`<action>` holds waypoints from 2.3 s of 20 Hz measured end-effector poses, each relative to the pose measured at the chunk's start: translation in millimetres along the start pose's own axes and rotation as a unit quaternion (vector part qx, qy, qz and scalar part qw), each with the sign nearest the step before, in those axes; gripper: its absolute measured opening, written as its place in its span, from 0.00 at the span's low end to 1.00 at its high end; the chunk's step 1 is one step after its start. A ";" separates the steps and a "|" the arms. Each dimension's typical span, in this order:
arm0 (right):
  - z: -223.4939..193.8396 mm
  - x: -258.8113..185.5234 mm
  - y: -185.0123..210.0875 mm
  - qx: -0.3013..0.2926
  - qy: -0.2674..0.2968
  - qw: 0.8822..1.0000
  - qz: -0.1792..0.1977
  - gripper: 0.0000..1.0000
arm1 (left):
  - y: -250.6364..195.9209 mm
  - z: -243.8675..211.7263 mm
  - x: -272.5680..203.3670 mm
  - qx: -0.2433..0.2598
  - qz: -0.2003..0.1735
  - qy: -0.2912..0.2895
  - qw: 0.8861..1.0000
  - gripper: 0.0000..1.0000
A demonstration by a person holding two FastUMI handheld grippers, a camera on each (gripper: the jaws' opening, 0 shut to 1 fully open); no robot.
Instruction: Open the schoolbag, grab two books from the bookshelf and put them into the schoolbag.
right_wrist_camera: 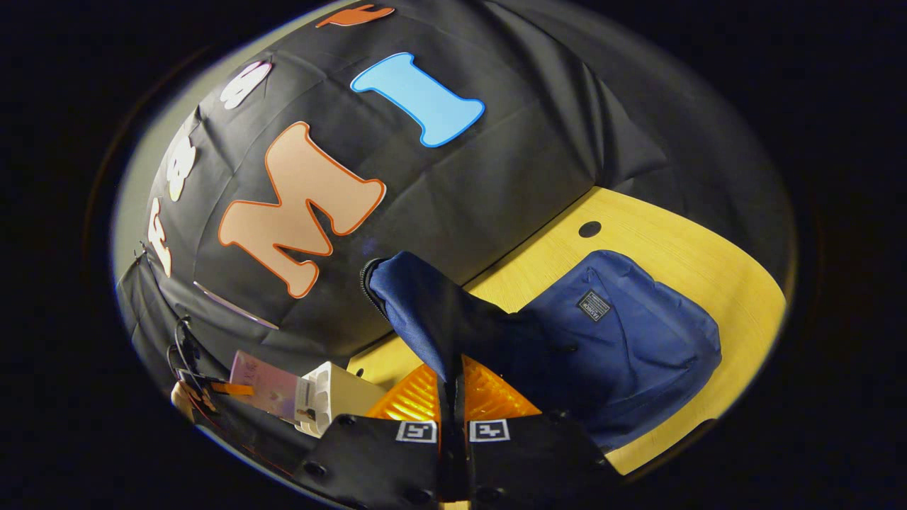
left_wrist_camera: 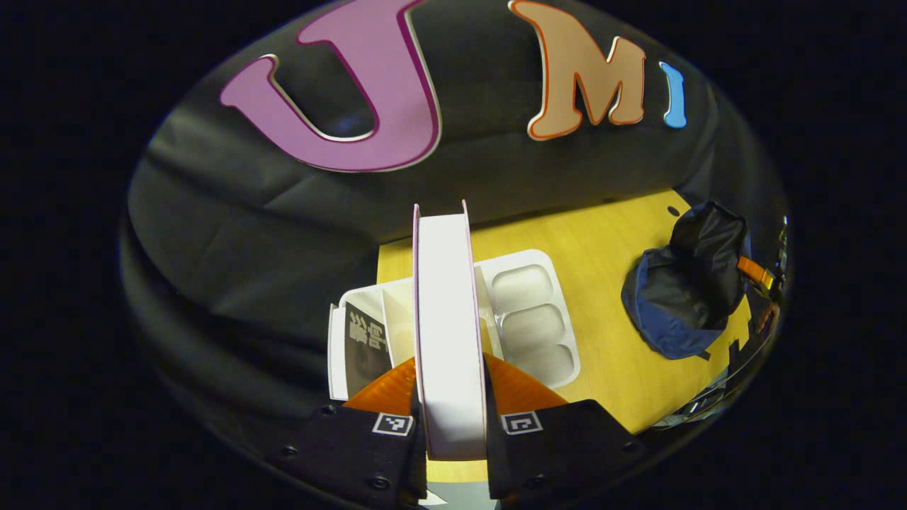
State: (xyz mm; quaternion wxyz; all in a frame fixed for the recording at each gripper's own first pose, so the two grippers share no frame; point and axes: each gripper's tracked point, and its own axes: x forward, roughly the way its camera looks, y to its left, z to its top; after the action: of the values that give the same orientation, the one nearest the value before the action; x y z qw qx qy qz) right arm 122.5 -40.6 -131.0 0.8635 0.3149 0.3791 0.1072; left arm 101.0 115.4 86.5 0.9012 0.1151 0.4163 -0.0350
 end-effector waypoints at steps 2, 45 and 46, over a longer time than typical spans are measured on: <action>0.9 1.1 0.1 0.000 0.000 1.000 -0.001 0.03 | 1.4 11.8 -22.3 -0.030 -0.007 -0.033 0.999 0.27; 1.5 -5.8 -6.1 0.019 -0.028 0.999 -0.005 0.03 | -380.5 -3.0 129.4 -0.438 -0.447 -0.026 0.779 0.30; 2.7 -6.4 -6.5 0.019 -0.029 0.999 -0.006 0.03 | -388.9 -2.4 136.6 -0.441 -0.446 -0.020 0.778 0.30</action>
State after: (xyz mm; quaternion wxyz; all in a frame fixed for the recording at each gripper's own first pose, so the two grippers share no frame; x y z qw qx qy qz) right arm 119.7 -49.6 -129.9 0.8686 0.3321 0.3576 0.0858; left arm 126.3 -257.2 -87.9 0.7450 -0.4942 0.3729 -0.2484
